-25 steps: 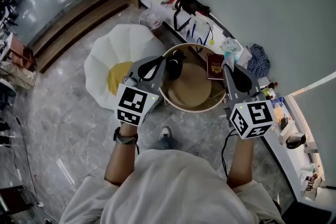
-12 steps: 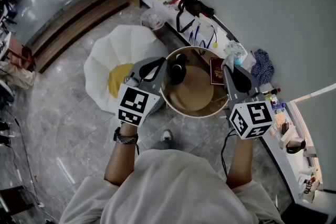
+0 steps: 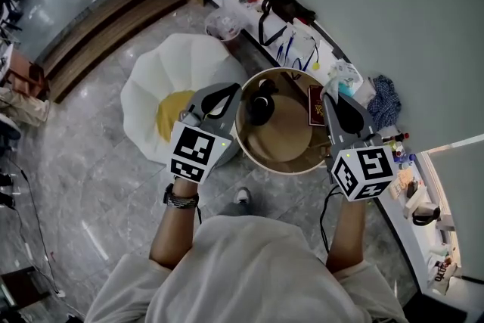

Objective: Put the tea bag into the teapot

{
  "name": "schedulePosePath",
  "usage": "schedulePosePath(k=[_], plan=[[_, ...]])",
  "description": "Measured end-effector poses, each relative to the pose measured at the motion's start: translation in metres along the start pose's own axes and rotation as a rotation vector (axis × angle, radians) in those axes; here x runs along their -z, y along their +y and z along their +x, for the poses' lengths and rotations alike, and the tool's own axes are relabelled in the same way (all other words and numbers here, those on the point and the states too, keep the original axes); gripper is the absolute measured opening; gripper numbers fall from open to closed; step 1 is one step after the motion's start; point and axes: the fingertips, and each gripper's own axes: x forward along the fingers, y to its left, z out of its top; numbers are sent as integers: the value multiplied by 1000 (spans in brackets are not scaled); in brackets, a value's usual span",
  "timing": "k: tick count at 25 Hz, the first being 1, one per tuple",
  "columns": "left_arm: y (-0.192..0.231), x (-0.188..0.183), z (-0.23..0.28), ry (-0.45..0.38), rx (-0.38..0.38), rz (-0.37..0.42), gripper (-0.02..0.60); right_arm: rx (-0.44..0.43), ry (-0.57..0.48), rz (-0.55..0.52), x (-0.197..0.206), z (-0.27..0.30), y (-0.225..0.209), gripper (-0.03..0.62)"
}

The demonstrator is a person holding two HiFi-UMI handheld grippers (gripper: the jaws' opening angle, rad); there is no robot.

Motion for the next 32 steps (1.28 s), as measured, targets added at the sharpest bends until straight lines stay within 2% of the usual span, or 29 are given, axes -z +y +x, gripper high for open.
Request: schedulePosePath(k=[6, 11, 24, 32], plan=[[16, 6, 5, -12, 6, -28, 6, -4, 19, -5, 3, 21, 3, 44], [21, 24, 18, 37, 22, -18, 6, -22, 38, -2, 16, 42, -2, 45], [39, 67, 40, 131, -93, -85, 6, -165, 111, 4, 58, 113, -14, 44], [51, 94, 62, 171, -171, -135, 6, -250, 174, 0, 100, 157, -24, 46]])
